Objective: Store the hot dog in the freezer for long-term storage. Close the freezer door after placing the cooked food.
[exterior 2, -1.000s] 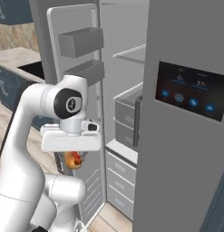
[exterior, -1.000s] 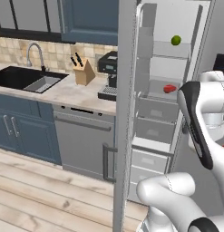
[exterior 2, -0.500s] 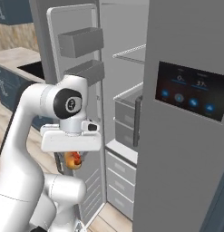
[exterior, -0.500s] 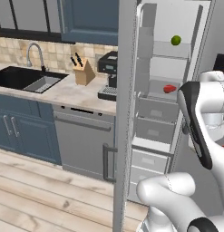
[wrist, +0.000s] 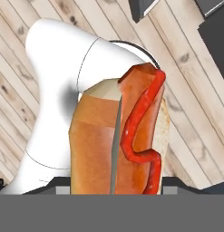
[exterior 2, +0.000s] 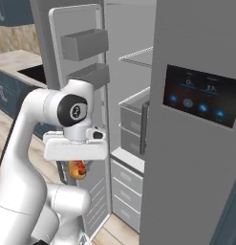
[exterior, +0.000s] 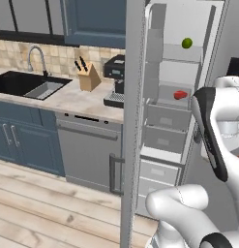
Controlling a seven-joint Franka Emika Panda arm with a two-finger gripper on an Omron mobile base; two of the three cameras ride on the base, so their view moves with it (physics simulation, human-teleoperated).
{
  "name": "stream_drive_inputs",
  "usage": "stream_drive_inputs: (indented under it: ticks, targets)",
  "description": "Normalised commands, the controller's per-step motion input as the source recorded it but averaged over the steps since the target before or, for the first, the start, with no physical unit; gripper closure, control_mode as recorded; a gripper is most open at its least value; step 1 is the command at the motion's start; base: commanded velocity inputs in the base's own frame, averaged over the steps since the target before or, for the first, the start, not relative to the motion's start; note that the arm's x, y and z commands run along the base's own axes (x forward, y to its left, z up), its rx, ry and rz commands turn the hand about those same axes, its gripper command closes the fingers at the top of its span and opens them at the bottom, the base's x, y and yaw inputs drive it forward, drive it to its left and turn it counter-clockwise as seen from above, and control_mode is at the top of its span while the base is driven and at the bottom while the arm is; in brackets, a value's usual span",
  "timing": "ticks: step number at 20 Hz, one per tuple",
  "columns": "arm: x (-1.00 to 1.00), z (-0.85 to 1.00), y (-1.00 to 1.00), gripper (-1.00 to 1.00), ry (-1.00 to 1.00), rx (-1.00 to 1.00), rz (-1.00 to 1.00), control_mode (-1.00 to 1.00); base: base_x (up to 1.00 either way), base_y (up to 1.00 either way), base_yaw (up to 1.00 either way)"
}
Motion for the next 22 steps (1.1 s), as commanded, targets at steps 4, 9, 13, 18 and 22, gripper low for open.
stream_drive_inputs:
  ticks: [4,9,13,18,22]
  targets:
    - [0.06,-0.11,0.0,1.0,-0.13,0.0,-0.31,-1.0,0.0,0.0,0.0]
    - [0.29,0.0,0.16,1.0,-0.17,0.01,-0.3,-1.0,0.0,0.0,0.0]
    - [0.33,0.0,0.02,1.0,-0.04,0.0,-0.18,-1.0,0.0,0.0,0.0]
    - [0.86,-0.02,0.02,1.0,-0.01,-0.02,-0.35,-1.0,0.0,0.0,0.0]
    - [0.97,-0.09,0.22,1.0,-0.16,-0.14,-0.45,-1.0,0.0,0.0,0.0]
